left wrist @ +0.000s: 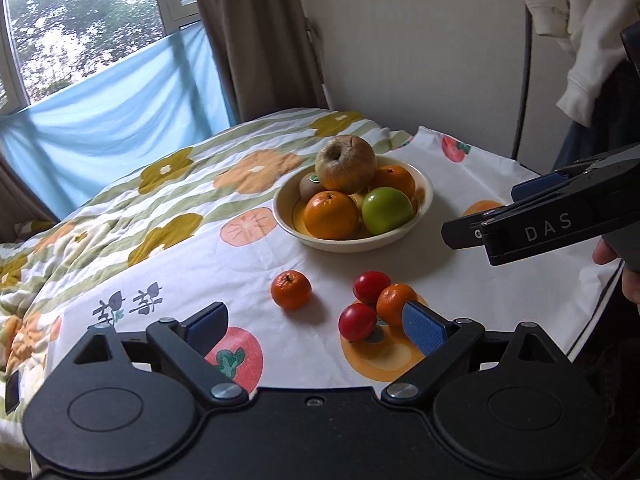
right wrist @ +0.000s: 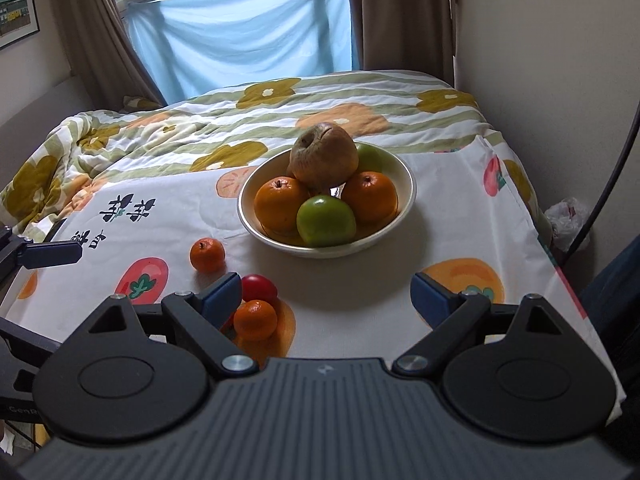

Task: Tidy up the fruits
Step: 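Withdraw both tools from the bowl toward the tomatoes and mandarins, then grasp a red tomato with the left tool while the right tool grasps a mandarin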

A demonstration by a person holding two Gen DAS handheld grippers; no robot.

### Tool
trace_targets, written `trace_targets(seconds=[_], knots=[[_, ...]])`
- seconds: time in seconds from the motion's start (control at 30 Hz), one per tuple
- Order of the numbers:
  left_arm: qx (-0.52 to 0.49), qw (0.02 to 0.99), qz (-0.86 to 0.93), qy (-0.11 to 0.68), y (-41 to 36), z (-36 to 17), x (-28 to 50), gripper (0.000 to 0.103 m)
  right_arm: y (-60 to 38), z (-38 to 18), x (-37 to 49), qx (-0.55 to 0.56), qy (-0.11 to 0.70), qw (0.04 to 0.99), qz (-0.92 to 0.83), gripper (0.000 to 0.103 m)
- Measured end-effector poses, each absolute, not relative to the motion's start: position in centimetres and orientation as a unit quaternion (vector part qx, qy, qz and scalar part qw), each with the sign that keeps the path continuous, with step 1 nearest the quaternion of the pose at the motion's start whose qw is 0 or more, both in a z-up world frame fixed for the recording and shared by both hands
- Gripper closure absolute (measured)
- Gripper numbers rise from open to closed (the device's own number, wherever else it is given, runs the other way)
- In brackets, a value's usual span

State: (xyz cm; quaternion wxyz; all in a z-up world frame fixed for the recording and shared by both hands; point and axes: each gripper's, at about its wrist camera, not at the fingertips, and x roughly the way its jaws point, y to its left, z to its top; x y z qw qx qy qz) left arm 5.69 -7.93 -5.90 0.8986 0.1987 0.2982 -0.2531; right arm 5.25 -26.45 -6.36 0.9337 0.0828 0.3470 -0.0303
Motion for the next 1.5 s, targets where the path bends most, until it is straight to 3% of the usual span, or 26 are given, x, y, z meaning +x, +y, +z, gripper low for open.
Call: trace_targets(seconds=[0.3,0.53,0.77,0.97,1.5], knots=[[0.229,0.870,-0.314,0.304,-8.3,-9.5,9.1,0.013,-24.7,-10.3,5.2,0.111,0.350,0.928,-0.061,0.000],[0.248,0.844,-0.349,0.325,-9.1,-11.8,10.4,0.038,-23.9,-11.9,6.0,0.117,0.353,0.926,-0.069,0.001],[0.257,0.827,-0.373,0.334,-9.6,-12.7,10.7,0.047,-23.5,-12.5,6.4,0.131,0.357,0.922,-0.064,0.011],[0.253,0.822,-0.383,0.338,-10.0,-12.9,10.9,0.068,-23.2,-12.5,6.6,0.132,0.363,0.921,-0.049,0.020],[0.263,0.831,-0.355,0.338,-9.8,-13.0,9.9,0.069,-21.8,-13.4,7.5,0.116,0.370,0.922,-0.004,0.031]])
